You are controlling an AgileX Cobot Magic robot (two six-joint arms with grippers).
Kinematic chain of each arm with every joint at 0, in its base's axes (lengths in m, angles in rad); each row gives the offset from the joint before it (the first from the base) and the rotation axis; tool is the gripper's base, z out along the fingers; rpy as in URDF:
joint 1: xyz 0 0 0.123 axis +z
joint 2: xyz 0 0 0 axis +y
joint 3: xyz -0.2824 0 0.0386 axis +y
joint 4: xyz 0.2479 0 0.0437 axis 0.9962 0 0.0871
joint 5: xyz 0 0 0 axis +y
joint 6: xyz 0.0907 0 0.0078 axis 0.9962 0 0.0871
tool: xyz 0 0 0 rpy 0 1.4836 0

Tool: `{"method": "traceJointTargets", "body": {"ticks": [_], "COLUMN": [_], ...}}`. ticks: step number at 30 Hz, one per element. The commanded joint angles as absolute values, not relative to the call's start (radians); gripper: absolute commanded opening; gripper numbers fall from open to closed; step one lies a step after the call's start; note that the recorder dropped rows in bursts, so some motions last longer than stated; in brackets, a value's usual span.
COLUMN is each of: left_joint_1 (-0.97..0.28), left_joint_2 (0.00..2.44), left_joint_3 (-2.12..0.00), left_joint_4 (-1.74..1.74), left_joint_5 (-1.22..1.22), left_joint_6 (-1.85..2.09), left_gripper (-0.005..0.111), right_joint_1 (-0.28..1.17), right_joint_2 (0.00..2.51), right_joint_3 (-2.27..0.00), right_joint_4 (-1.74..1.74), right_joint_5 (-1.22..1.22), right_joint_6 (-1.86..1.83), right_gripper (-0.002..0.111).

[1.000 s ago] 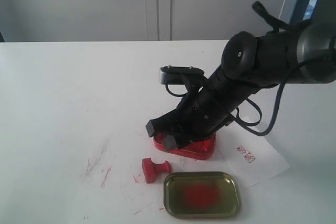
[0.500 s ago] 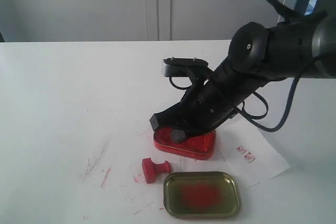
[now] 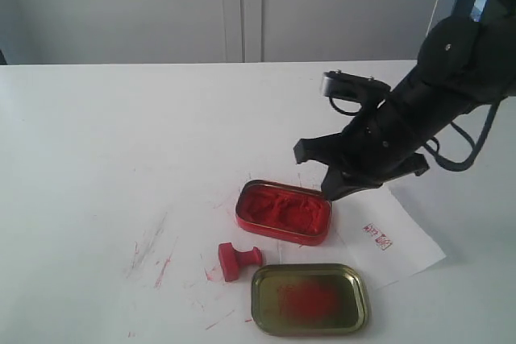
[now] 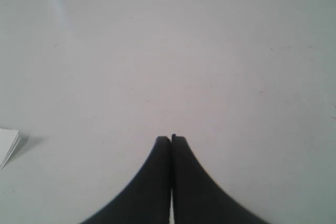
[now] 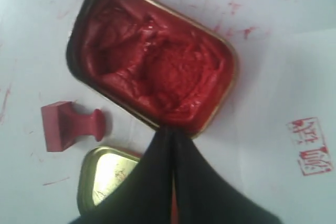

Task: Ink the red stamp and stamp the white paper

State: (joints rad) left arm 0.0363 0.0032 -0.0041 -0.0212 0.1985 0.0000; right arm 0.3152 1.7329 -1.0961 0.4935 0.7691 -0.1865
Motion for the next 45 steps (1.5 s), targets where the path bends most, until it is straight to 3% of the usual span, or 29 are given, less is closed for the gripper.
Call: {"method": "traceJointTargets", "body": {"ticks": [1,21,35,45], "left_joint_1": [0.036,0.036,0.036,0.036], "left_joint_2": [0.000,0.000,0.000,0.000], "left_joint_3": [0.000,0.000,0.000,0.000], "left_joint_4": [-0.030,-0.030,-0.030,-0.030], "left_joint_5": [0.202,0.202,0.202,0.202], "left_joint_6": [0.000,0.000,0.000,0.000], "left_gripper": [0.000,0.000,0.000,0.000], "right_joint_1": [0.237,-0.002,-0.010,-0.010], "right_joint_2": [1.724,1.724,1.717,1.356], "right_joint_3": [-1.094,-1.093,-1.090,-0.818], "right_joint_4": [0.454,0.168,0.087,0.016], "right_joint_5": [0.804,0.838,0.900,0.731], "right_joint_6": [-0.139,0.163,0.158,0.127], "right_gripper": [0.000,0.000,0.000,0.000]}}
